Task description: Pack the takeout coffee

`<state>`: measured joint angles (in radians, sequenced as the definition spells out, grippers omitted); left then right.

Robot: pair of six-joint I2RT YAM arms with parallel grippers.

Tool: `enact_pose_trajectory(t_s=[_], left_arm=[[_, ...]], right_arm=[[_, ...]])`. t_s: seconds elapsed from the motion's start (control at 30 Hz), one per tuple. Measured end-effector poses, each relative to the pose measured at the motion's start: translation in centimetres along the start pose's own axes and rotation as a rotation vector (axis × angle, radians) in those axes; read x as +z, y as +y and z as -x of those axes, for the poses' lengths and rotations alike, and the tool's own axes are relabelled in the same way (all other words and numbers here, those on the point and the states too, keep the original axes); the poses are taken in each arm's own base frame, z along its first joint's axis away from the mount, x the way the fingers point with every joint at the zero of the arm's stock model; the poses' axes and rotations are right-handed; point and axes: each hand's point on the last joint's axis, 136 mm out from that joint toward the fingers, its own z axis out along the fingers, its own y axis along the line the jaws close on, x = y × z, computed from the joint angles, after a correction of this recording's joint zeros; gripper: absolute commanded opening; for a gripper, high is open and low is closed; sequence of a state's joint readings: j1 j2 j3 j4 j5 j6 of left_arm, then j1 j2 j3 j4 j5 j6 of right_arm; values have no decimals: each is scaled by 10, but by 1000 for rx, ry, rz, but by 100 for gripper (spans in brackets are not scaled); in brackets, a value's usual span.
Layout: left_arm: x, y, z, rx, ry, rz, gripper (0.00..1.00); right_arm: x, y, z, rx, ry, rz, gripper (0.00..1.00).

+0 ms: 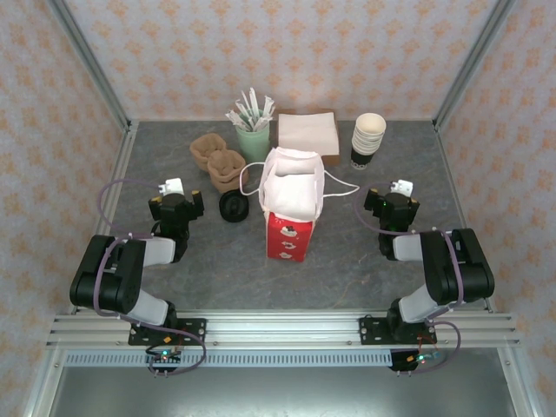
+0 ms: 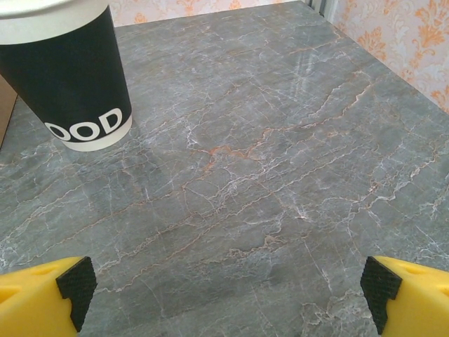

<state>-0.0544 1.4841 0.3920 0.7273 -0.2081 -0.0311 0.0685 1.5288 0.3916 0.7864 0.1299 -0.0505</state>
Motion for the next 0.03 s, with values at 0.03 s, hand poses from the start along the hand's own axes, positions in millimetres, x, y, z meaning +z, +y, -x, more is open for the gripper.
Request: enact_pose_trajectory(t_s=[0.03], left_arm=[[0, 0, 0, 0, 0, 0, 100]], right_arm=[[0, 0, 0, 0, 0, 0, 99]])
